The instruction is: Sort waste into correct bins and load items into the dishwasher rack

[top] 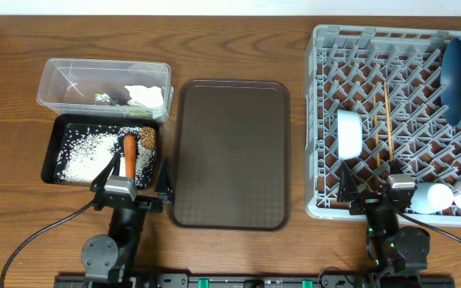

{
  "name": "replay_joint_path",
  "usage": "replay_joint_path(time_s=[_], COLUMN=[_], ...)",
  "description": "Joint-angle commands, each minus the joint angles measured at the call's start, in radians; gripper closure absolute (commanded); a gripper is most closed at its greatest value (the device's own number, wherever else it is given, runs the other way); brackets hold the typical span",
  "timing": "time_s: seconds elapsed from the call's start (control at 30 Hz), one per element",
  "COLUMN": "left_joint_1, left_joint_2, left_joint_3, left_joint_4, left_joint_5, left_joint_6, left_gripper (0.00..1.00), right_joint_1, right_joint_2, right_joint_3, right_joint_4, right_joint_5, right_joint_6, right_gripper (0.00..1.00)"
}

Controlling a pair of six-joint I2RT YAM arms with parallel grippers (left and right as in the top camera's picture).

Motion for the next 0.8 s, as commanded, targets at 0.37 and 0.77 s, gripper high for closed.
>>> replay_joint_path(time_s=[0.37,0.77], left_joint_1=[-0.004,-0.003], left_joint_2=[-0.009,-0.009], left_joint_3=[-0.105,-0.105], left_joint_4=[0.05,-0.039], left_joint_5=[-0.006,-0.006], left_joint_6=[0.013,0.013], left_gripper=[0.02,0.02], right_joint_1=[-0.019,-0.019], right_joint_2=[-0.003,-0.003], right_joint_3=[-0.001,-0.001], right_joint_4=[-0.004,-0.004], right_joint_5=[0.003,0.003], right_joint_6=[0.015,0.015], right_gripper=[0.01,0.01])
